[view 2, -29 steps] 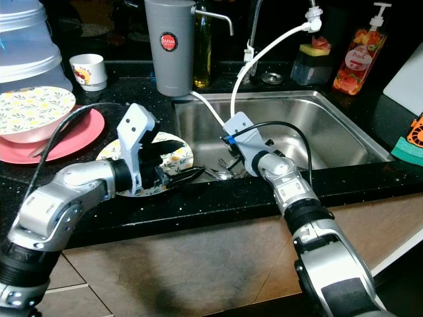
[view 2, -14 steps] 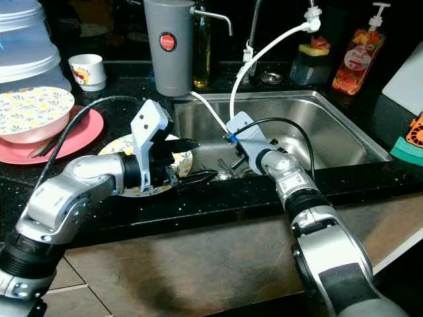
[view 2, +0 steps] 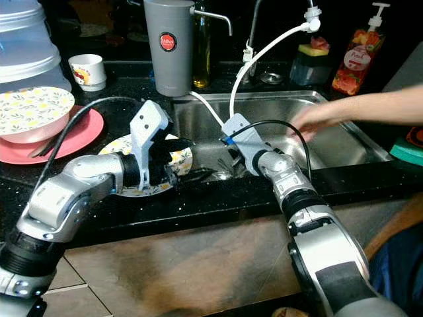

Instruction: Kitchen organization

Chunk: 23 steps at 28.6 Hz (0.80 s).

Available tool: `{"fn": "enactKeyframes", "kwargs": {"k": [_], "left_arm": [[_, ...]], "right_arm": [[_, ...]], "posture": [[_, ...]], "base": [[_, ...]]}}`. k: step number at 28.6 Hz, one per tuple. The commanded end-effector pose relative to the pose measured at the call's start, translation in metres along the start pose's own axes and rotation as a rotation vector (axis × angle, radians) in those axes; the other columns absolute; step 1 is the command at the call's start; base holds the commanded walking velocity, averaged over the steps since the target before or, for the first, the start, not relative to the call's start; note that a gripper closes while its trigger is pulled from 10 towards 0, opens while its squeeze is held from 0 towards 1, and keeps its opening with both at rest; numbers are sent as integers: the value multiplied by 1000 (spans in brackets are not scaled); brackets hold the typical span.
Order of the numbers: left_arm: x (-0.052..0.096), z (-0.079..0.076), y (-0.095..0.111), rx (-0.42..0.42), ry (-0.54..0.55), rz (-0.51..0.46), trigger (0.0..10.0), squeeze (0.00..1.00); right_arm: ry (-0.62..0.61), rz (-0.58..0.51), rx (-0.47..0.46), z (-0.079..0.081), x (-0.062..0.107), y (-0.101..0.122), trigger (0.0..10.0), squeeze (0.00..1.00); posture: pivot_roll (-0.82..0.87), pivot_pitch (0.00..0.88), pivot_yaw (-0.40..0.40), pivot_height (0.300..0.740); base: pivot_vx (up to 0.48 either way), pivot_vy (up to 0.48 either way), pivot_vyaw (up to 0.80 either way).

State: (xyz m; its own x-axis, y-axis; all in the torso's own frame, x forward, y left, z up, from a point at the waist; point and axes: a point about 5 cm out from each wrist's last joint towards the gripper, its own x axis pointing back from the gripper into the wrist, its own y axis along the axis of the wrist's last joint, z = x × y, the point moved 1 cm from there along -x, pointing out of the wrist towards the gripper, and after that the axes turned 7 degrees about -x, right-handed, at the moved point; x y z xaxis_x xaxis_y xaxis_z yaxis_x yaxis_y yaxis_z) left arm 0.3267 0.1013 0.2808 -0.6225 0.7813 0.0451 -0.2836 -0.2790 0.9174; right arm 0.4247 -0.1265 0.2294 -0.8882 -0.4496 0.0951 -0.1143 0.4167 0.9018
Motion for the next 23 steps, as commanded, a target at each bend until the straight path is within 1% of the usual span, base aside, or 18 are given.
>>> {"fn": "enactKeyframes", "kwargs": {"k": [1,2,4,7,8,9,10,11,12,13,14,15,16,17,18,20,21,23], "left_arm": [[0,9,3,29,72,-7,10000,0],[3,13,5,32,110,-16,10000,0],[4,15,5,41,125,-16,10000,0],[11,24,4,44,210,-2,10000,0],[11,24,4,44,210,-2,10000,0],[14,29,3,35,251,4,10000,0],[24,36,2,53,301,43,10000,0],[26,37,2,58,311,53,10000,0],[26,37,2,58,311,53,10000,0],[36,37,6,86,309,47,10000,0],[36,37,6,86,309,47,10000,0],[42,35,9,95,299,36,10000,0],[49,30,11,107,260,13,10000,0],[53,27,12,114,233,-2,10000,0],[53,27,12,114,233,-2,10000,0],[65,12,14,134,117,-44,10000,0],[71,9,13,141,88,-43,10000,0],[81,10,5,164,92,5,10000,0]], "right_arm": [[-43,-72,-32,-9,0,15,10000,0],[-75,-125,-66,-15,1,25,10000,0],[-80,-143,-80,-16,1,28,10000,0],[-114,-198,-102,-24,3,39,10000,0],[-114,-198,-102,-24,3,39,10000,0],[-131,-233,-149,-27,4,45,10000,0],[-120,-275,-376,-33,4,54,10000,0],[-110,-285,-435,-33,4,56,10000,0],[-110,-285,-435,-33,4,56,10000,0],[-39,-282,-560,-30,3,57,10000,0],[-39,-282,-560,-30,3,57,10000,0],[10,-271,-602,-27,2,58,10000,0],[55,-269,-665,-23,2,59,10000,1000],[80,-270,-701,-21,3,60,10000,1000],[80,-270,-701,-21,3,60,10000,1000],[139,-288,-735,-14,4,65,10000,1000],[177,-288,-734,-9,4,67,10000,1000],[237,-266,-744,1,4,67,10000,1000]], "posture": [[-21,98,-69,740],[-22,98,-69,740],[-23,100,-69,740],[-22,104,-72,740],[-22,104,-72,740],[-20,105,-73,740],[-17,107,-73,740],[-17,107,-73,740],[-17,107,-73,740],[-8,106,-72,740],[-8,106,-72,740],[-7,106,-73,740],[-4,107,-73,740],[-2,107,-73,740],[-2,107,-73,740],[-1,105,-70,740],[0,105,-70,740],[5,101,-74,740]], "base": [[0,0,0],[0,0,0],[0,0,0],[0,0,0],[0,0,0],[0,0,0],[0,0,0],[0,0,0],[0,0,0],[0,0,0],[0,0,0],[0,0,0],[0,0,0],[0,0,0],[0,0,0],[0,0,0],[0,0,0],[0,0,0]]}}
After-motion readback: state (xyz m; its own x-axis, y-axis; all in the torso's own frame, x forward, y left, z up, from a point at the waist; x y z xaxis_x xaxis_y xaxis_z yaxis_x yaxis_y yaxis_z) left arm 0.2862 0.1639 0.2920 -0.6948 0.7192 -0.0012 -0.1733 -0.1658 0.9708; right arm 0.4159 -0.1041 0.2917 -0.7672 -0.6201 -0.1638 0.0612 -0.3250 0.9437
